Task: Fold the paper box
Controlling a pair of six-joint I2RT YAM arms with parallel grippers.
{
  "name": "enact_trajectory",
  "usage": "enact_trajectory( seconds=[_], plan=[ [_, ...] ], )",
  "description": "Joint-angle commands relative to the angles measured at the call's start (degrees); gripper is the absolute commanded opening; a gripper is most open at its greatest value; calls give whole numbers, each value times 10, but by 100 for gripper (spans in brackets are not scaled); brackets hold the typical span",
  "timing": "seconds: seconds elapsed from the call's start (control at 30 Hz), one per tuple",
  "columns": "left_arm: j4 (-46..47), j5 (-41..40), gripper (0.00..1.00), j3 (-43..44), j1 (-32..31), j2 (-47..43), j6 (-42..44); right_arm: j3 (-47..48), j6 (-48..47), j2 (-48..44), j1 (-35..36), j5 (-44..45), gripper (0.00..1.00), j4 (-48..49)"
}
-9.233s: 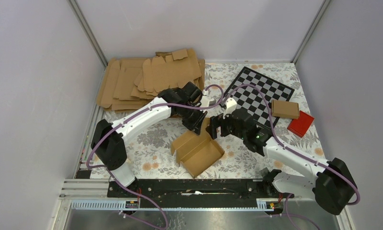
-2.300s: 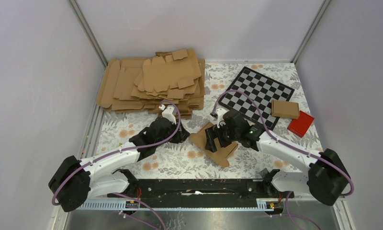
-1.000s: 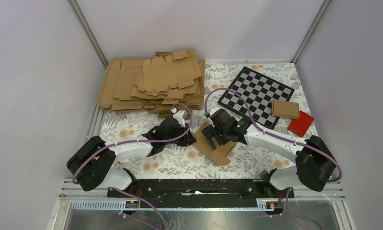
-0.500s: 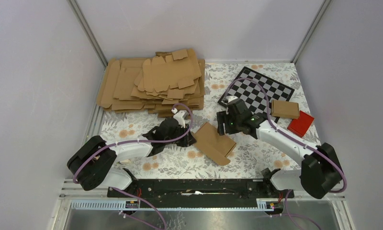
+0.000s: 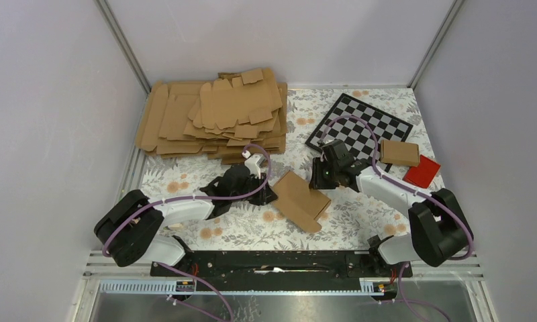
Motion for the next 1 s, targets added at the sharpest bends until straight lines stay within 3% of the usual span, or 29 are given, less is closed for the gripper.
enact_trajectory(
  seconds=[0.0, 0.2, 0.4, 0.57, 0.7, 0.97],
  plan=[
    [52, 22, 19, -1, 2, 6, -2, -15, 20, 28, -10, -22, 32, 28],
    [59, 19, 19, -10, 2, -17, 6, -45, 51, 58, -59, -88, 17, 84],
    [28, 5, 21, -11, 4, -106, 15, -53, 65, 79, -96, -130, 3, 105],
    [-35, -16, 22, -8, 23, -167, 17, -53, 56, 77, -123, -136, 3, 106],
    [-45, -18, 22, -19, 39, -163, 4, -51, 44, 98, -128, -149, 4, 107],
    [90, 56, 22, -9, 27, -10, -41, -48, 42, 139, -127, -210, 10, 136]
  ],
)
